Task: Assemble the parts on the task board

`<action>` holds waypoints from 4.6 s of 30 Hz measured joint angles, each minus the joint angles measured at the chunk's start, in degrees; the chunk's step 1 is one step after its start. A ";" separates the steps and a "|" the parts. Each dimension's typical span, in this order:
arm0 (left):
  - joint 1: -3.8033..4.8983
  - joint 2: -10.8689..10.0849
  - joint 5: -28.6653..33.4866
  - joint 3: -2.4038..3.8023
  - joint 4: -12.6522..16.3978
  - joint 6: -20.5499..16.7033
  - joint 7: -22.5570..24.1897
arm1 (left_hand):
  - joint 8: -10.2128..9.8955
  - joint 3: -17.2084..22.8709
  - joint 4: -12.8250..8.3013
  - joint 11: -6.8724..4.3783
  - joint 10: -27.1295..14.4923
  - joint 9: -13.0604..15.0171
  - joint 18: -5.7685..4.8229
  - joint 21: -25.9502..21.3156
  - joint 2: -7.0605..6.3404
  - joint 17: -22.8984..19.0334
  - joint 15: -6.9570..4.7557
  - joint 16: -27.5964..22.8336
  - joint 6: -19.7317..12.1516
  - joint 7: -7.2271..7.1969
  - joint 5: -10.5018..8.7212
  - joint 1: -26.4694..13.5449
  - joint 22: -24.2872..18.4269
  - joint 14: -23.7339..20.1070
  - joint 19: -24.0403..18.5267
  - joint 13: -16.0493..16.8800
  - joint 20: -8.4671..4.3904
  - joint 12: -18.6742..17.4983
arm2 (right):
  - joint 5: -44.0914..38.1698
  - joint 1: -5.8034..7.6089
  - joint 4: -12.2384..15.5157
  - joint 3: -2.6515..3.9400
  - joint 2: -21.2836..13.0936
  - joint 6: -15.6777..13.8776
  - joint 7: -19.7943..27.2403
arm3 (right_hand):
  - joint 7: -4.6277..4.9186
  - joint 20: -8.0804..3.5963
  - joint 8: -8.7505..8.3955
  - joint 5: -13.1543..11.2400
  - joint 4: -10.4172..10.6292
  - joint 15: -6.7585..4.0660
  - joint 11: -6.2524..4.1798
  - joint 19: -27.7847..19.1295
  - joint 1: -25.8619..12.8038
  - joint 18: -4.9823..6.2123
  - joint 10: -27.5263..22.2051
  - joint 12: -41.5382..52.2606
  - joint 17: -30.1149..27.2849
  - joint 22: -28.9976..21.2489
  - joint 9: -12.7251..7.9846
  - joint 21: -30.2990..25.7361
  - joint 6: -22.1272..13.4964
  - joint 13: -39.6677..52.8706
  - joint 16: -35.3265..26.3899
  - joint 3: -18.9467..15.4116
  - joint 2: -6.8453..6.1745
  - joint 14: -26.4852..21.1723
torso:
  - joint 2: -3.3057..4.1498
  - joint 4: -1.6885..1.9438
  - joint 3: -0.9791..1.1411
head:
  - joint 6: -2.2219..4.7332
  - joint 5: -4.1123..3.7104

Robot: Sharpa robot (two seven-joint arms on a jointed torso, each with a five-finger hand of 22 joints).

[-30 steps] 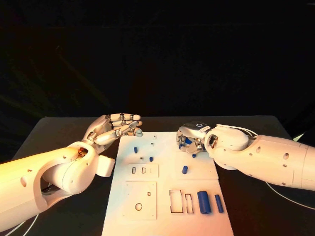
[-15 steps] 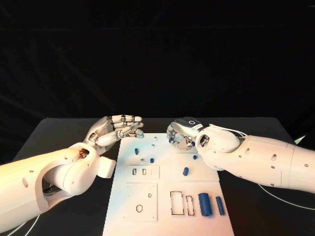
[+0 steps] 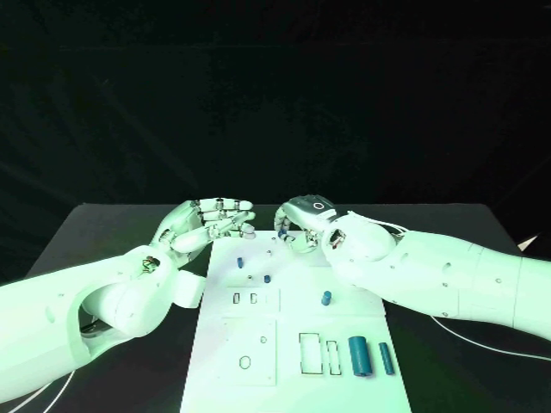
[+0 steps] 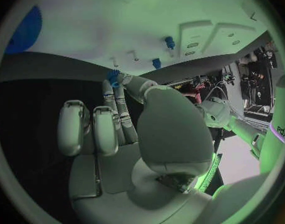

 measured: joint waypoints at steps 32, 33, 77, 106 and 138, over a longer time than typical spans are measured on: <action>1.80 0.56 0.00 0.08 -5.72 0.19 0.43 | 0.00 0.16 -0.16 0.20 0.21 0.00 0.00 0.00 0.00 0.31 0.29 0.00 0.00 0.00 -0.20 0.00 0.07 -1.13 -1.18 0.00 0.46 -0.28 | 2.53 -1.71 -8.66 -0.01 6.23 0.72 1.63 | 0.18 0.00 0.00 0.31 0.01 0.00 0.00 -0.01 -0.31 0.01 0.00 -0.61 0.08 -0.19 0.15 -0.01 -0.18 0.00 0.22 -0.03 -0.31 0.00 | 0.02 -0.05 -0.02 | -0.15 0.85; 1.87 0.56 0.00 0.09 -5.99 0.19 0.45 | 0.00 0.16 -0.16 0.20 0.20 -0.01 0.00 0.00 0.00 0.36 0.29 0.00 0.00 0.00 -0.20 0.00 0.07 -1.13 -1.34 0.00 0.30 -0.29 | 2.56 -1.73 -8.83 0.00 6.33 0.78 1.69 | 0.18 0.00 0.00 0.31 0.01 0.00 0.00 -0.01 -0.31 0.01 0.00 -0.68 0.08 -0.19 0.16 -0.01 -0.18 0.00 0.22 -0.03 -0.31 0.00 | 0.02 -0.05 -0.03 | -0.15 0.86; 2.82 0.93 1.22 0.72 -11.84 0.86 0.91 | -0.35 0.32 -0.32 0.41 -0.01 -0.01 -0.01 0.00 0.00 0.51 0.30 0.00 -0.42 -0.01 -0.20 0.00 0.04 -1.94 -1.97 0.00 0.50 -0.79 | 6.04 0.20 0.97 1.04 -4.99 3.95 2.06 | 2.15 2.25 -4.23 -0.68 2.06 2.07 1.22 -5.76 -4.06 0.92 -8.57 -0.31 -5.30 -8.71 0.86 -6.86 -7.29 -1.39 -1.75 -1.72 -3.43 0.00 | -0.31 -0.74 0.16 | -0.41 1.20; 2.91 -0.58 1.62 0.73 -12.32 1.36 1.02 | -0.35 0.48 -0.48 0.41 -0.01 0.00 -0.01 0.00 0.00 0.58 0.50 0.00 -0.42 -0.01 -0.20 0.00 0.10 -2.14 -2.18 0.00 0.71 -0.79 | 14.59 1.89 -1.25 1.88 -12.27 14.68 2.09 | 1.25 0.79 -3.55 1.87 12.07 -0.16 -1.09 2.43 0.61 -0.90 4.69 68.28 3.06 2.00 4.47 0.61 -12.53 61.29 7.36 -20.53 -1.80 -0.02 | -0.53 -1.12 0.28 | -0.44 0.71; 2.91 -0.40 1.60 0.73 -12.44 1.35 0.75 | -0.35 0.47 -0.48 0.41 -0.01 0.04 -0.01 0.00 0.00 0.66 0.50 0.00 -0.42 -0.01 -0.19 0.00 0.15 -2.14 -2.17 0.01 0.71 -0.79 | 15.75 0.45 -5.01 1.39 -8.71 17.16 2.04 | 1.49 1.02 -2.65 2.89 13.64 0.12 -0.90 3.70 1.06 -0.89 7.27 72.37 3.04 1.97 4.88 2.47 -11.94 65.94 8.66 -19.54 -1.33 0.10 | -0.59 -1.21 0.30 | -1.15 1.08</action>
